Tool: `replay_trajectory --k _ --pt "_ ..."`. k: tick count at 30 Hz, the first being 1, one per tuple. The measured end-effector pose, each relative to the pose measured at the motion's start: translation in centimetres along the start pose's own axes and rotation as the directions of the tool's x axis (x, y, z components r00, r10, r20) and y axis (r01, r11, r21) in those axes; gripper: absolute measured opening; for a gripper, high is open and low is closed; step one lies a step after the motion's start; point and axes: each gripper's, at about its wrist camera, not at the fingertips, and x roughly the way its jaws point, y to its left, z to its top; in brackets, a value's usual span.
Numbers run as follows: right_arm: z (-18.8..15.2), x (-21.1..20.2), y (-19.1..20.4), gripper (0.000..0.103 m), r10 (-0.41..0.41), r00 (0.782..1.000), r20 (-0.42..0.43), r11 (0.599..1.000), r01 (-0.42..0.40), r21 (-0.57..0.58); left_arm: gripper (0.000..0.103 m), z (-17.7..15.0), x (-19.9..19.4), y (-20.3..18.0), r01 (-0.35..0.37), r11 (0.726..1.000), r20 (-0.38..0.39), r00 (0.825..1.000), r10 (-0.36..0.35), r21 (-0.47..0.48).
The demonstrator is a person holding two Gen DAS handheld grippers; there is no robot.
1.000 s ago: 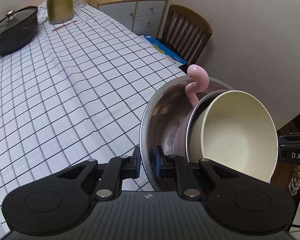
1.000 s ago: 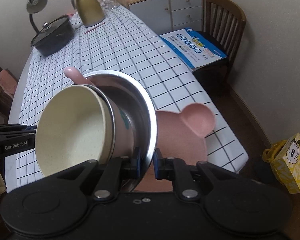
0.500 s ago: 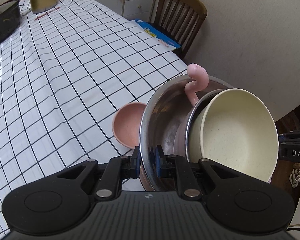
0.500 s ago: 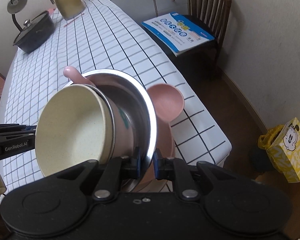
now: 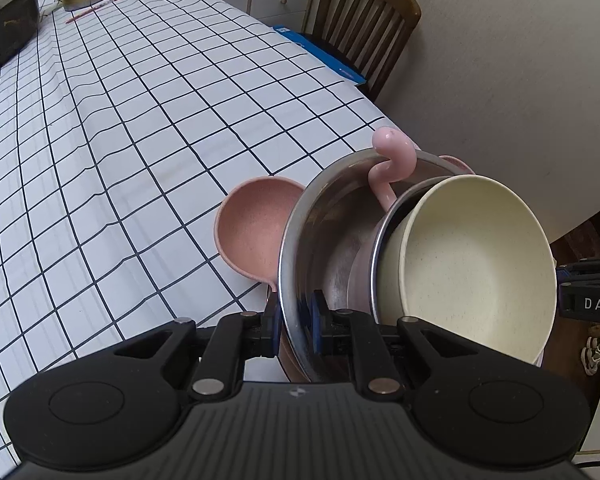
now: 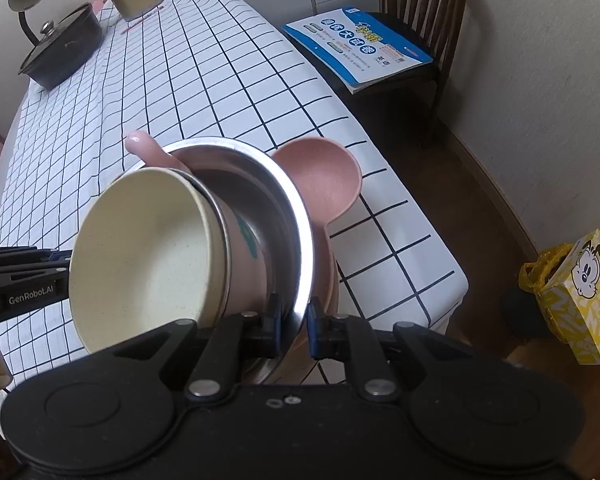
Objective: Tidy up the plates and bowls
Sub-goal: 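Lower the nested bowls onto the pink bear-shaped plate with both grippers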
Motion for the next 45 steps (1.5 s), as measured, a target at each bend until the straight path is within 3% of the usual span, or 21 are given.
replay_trajectory --k 14,26,29,34,39,45 --pt "-0.2 0.9 -0.3 0.014 0.002 1.000 0.016 1.000 -0.003 0.026 0.013 0.0 0.1 -0.4 -0.011 0.998 0.018 1.000 0.010 0.054" --pt "-0.1 0.4 0.3 0.024 -0.039 0.999 0.036 0.999 0.038 0.014 0.014 0.5 -0.2 -0.4 -0.014 0.997 0.018 1.000 0.012 0.081" --pt "-0.2 0.2 0.4 0.027 -0.046 0.998 0.045 0.999 0.046 0.018 0.019 0.6 -0.3 -0.5 -0.027 0.995 0.025 0.999 0.025 0.093" --pt "-0.3 -0.1 0.4 0.029 -0.060 0.997 0.057 0.998 0.059 0.022 0.042 0.7 -1.0 0.0 -0.029 0.996 0.045 0.999 0.025 0.086" --pt "-0.6 -0.9 0.5 0.037 -0.074 0.994 0.080 0.997 0.072 0.026 0.045 0.6 -1.8 0.6 -0.032 0.996 0.068 0.997 0.027 0.082" --pt "-1.1 -2.6 0.9 0.057 -0.113 0.986 0.124 0.993 0.109 0.039 0.045 0.2 -3.6 0.7 -0.035 0.995 0.109 0.994 0.025 0.097"
